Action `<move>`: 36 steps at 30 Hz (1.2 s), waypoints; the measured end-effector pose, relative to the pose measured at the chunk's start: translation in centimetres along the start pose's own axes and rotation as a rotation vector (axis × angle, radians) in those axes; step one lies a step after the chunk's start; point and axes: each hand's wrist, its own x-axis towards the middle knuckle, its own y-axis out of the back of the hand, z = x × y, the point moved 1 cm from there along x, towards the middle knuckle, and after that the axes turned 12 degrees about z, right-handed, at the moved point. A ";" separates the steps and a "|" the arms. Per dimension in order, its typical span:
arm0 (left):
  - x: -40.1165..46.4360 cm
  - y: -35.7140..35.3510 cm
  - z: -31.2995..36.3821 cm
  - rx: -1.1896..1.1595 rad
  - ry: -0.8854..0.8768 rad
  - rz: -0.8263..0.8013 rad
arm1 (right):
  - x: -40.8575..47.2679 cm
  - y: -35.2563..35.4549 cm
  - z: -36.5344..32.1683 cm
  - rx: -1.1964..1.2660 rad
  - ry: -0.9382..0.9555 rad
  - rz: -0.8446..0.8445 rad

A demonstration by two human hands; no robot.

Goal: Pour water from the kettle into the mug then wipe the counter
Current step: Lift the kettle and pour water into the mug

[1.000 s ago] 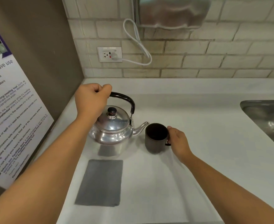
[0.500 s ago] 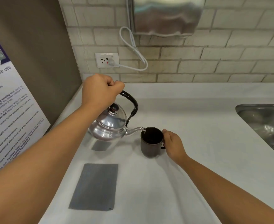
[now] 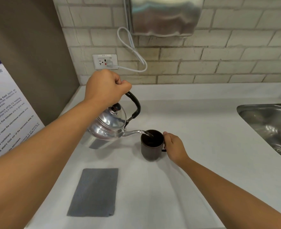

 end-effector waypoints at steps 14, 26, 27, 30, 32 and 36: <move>0.5 0.1 0.6 0.044 -0.017 -0.031 | 0.1 -0.1 0.2 -0.005 -0.013 -0.002; 1.4 0.3 0.8 0.113 -0.078 -0.034 | 0.1 0.0 0.2 -0.017 -0.002 -0.015; 1.4 0.3 0.8 0.122 -0.084 -0.030 | 0.1 0.0 0.2 -0.015 -0.001 -0.012; 1.3 0.2 0.9 0.139 -0.103 -0.019 | 0.0 0.0 0.1 -0.011 0.000 -0.009; 1.3 0.2 0.9 0.135 -0.118 -0.020 | 0.0 0.0 0.1 -0.010 -0.001 -0.008; 1.1 0.0 0.9 0.119 -0.119 -0.019 | 0.0 0.1 0.2 -0.006 -0.006 -0.008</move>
